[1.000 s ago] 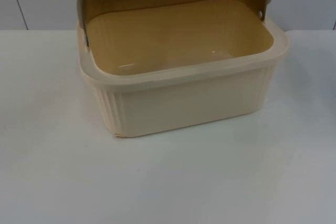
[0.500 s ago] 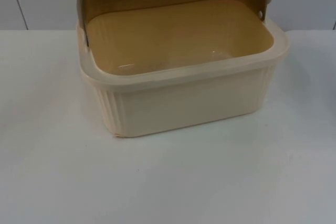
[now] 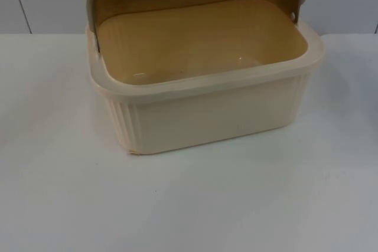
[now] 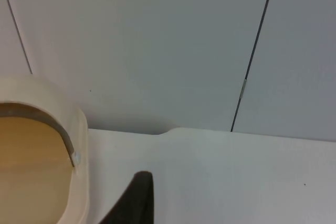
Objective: Open the box lid with the left hand, place the block into the box with the right hand, then close the box lid with the left hand.
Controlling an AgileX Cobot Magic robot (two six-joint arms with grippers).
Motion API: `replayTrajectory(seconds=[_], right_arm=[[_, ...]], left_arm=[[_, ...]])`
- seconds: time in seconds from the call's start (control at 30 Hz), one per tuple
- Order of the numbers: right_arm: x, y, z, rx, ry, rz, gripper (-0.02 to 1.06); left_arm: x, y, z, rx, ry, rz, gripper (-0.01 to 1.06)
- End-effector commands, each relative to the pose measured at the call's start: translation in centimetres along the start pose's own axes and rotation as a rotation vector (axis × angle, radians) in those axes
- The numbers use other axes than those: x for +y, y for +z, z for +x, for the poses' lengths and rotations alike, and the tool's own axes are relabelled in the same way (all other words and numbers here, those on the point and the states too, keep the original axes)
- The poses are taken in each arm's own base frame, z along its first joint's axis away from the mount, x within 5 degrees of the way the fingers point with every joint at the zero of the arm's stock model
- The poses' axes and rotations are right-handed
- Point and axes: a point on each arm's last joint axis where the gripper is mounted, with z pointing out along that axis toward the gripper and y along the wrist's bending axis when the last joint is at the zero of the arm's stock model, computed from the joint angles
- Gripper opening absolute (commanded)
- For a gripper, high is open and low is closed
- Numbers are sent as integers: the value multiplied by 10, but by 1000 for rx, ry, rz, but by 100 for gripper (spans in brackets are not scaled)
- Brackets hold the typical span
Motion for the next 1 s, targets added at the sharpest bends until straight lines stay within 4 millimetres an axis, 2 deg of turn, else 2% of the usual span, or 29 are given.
replayTrajectory(seconds=[0.0,0.2,0.57,0.97], right_arm=[[1,-3,-2,-7,0,-2,105],[1,-3,-2,-7,0,-2,105],[1,-3,-2,-7,0,-2,105],[1,-3,-2,-7,0,-2,105]], left_arm=[[-3,7,2,8,45,-1,0],[-7,18,10,23,57,6,0],[-13,18,13,52,52,67,0],[-28,17,15,101,76,195,0]])
